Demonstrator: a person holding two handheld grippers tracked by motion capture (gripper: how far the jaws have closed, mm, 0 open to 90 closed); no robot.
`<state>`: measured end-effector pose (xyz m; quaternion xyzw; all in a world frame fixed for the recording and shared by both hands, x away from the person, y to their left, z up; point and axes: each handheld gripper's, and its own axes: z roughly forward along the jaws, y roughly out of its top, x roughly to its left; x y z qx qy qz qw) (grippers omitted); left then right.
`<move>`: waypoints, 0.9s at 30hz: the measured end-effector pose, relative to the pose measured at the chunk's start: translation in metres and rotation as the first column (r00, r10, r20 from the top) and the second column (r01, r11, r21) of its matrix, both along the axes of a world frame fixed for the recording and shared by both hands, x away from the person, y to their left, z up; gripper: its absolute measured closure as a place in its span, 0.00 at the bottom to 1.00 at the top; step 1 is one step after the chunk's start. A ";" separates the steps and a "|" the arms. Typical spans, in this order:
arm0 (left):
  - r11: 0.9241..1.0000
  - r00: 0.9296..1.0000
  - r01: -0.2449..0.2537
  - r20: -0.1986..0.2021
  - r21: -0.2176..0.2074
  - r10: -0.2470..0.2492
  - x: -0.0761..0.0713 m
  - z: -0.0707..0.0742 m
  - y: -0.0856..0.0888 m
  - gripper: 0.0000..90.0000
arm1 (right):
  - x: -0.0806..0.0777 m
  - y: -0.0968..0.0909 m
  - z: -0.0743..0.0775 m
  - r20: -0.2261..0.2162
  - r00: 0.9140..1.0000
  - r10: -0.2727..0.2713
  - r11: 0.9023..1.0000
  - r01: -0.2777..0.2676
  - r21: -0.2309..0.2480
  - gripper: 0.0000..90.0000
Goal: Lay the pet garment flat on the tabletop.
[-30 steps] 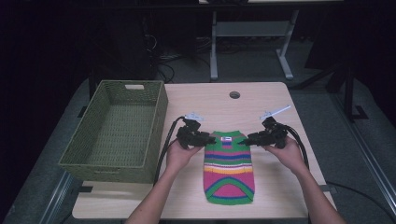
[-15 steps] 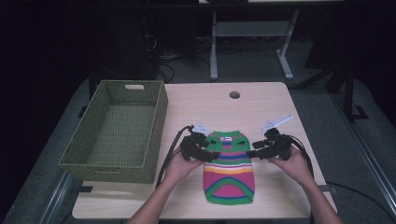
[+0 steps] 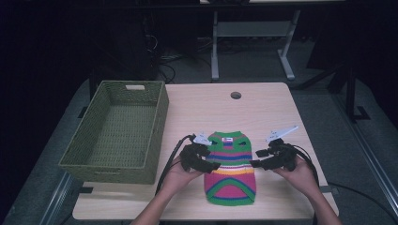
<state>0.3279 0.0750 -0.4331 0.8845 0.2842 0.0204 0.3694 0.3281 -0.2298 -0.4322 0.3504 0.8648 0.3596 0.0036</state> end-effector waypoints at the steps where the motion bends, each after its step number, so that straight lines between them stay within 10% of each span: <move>1: 1.000 1.000 0.005 0.002 0.007 -0.005 0.000 0.000 0.001 0.40 | -0.002 0.000 0.000 -0.007 1.000 0.002 1.000 -0.002 -0.003 0.48; 9: 0.999 1.000 0.026 -0.017 0.033 -0.026 -0.008 -0.007 0.007 0.60 | -0.013 0.003 -0.009 -0.012 1.000 0.021 1.000 -0.022 -0.020 0.56; 17: 0.993 0.996 0.092 -0.017 0.067 -0.091 -0.015 -0.013 0.005 0.89 | -0.025 0.013 -0.015 0.001 0.998 0.058 0.997 -0.058 -0.043 0.85; 27: 0.986 0.993 0.118 -0.041 0.116 -0.114 -0.010 -0.020 -0.003 0.96 | -0.021 0.025 -0.025 -0.019 0.996 0.082 0.993 -0.084 -0.082 0.95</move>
